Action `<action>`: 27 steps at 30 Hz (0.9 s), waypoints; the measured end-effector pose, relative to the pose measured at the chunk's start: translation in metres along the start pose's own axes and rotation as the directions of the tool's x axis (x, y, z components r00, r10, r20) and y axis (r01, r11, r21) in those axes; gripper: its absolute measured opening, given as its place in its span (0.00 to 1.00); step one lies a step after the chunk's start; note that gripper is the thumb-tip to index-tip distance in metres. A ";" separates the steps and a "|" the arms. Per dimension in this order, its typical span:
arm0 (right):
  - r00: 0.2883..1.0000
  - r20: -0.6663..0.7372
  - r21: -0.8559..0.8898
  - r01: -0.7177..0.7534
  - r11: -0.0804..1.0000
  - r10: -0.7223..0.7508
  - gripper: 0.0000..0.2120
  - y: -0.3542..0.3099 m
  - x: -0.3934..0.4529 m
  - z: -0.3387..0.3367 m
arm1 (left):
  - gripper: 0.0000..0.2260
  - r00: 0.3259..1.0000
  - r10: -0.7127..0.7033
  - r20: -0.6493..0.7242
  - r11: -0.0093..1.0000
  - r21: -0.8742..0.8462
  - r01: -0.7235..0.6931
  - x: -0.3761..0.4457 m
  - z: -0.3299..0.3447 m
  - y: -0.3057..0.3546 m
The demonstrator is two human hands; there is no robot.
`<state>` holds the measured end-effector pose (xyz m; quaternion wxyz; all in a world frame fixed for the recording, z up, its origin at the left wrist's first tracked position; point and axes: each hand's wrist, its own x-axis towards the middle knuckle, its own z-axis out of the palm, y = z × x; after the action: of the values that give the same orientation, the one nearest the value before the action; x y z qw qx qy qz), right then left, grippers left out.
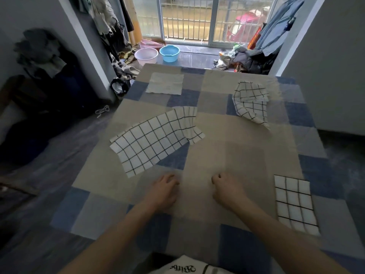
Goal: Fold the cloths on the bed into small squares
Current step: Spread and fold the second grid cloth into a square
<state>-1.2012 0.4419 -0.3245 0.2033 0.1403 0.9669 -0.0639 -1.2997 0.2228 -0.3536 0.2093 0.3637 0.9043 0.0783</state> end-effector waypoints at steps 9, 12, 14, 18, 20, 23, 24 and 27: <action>0.998 -0.016 0.112 0.062 0.992 -0.061 0.17 -0.115 0.031 0.018 | 0.32 0.976 -0.193 -0.103 0.981 -0.051 0.188 -0.021 -0.020 -0.141; 1.000 -0.014 0.098 0.028 0.995 -0.026 0.20 -0.130 0.030 0.029 | 0.29 0.985 -0.174 0.010 0.985 0.024 0.174 -0.026 -0.012 -0.155; 0.999 -0.045 0.095 -0.016 0.995 0.020 0.20 -0.135 0.031 0.030 | 0.28 0.993 -0.116 0.009 0.991 0.061 0.115 -0.029 -0.011 -0.147; 0.997 0.002 0.134 -0.071 0.988 0.071 0.20 -0.143 0.037 0.024 | 0.29 0.998 0.061 -0.018 0.995 0.082 -0.060 -0.037 -0.012 -0.117; 0.992 -0.001 0.245 -0.123 0.962 0.127 0.21 -0.152 0.039 0.020 | 0.30 0.980 0.194 0.045 0.979 0.060 -0.196 -0.041 -0.007 -0.105; 0.963 -0.211 0.366 -0.079 0.927 0.166 0.20 -0.162 0.042 0.019 | 0.30 0.890 0.408 0.203 0.910 -0.011 -0.415 -0.053 0.002 -0.088; 0.950 -0.275 0.358 -0.040 0.933 0.146 0.21 -0.164 0.043 0.018 | 0.28 0.853 0.463 0.241 0.883 -0.038 -0.468 -0.058 0.003 -0.084; 0.960 -0.271 0.305 0.015 0.952 0.072 0.28 -0.164 0.043 0.015 | 0.19 0.829 0.523 0.199 0.852 -0.138 -0.504 -0.063 0.002 -0.089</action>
<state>-1.2823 0.2936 -0.3453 0.0421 0.1917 0.9623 -0.1885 -1.3145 0.1149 -0.3612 0.2979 0.5912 0.7390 0.1252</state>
